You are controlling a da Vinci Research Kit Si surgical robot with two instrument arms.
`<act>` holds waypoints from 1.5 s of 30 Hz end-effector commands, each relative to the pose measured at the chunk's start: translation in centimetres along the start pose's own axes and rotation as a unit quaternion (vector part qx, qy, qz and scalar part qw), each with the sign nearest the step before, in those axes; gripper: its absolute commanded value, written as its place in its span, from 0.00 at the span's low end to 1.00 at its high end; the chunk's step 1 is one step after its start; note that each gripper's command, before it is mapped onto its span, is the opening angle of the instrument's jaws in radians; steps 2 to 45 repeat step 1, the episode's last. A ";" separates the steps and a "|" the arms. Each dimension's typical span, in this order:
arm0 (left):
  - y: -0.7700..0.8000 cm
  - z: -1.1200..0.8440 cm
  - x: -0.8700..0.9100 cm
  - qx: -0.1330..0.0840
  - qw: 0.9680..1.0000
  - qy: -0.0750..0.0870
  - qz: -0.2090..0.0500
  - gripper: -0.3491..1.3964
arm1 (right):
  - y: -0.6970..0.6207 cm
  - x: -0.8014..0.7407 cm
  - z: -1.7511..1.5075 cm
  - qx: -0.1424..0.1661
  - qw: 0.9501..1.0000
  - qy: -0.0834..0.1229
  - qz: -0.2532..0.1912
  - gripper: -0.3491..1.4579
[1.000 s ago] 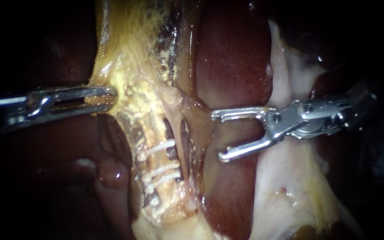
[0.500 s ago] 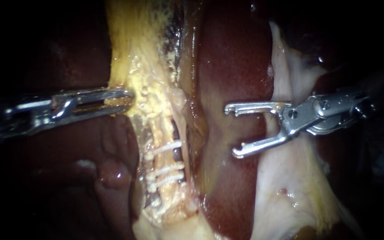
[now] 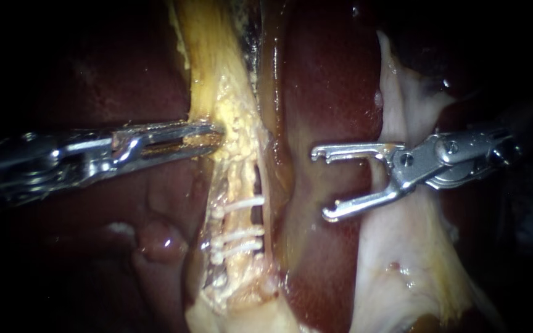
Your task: Going back third clip left tube
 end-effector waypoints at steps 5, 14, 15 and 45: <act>0.00 -0.03 -0.01 0.001 1.000 0.001 0.000 0.00 | 0.00 0.01 0.01 0.000 1.000 -0.001 0.000 0.52; 0.00 -0.03 -0.01 0.001 1.000 0.001 0.000 0.00 | 0.00 0.01 0.01 0.000 1.000 -0.001 0.000 0.52; 0.00 -0.03 -0.01 0.001 1.000 0.001 0.000 0.00 | 0.00 0.01 0.01 0.000 1.000 -0.001 0.000 0.52; 0.00 -0.03 -0.01 0.001 1.000 0.001 0.000 0.00 | 0.00 0.01 0.01 0.000 1.000 -0.001 0.000 0.52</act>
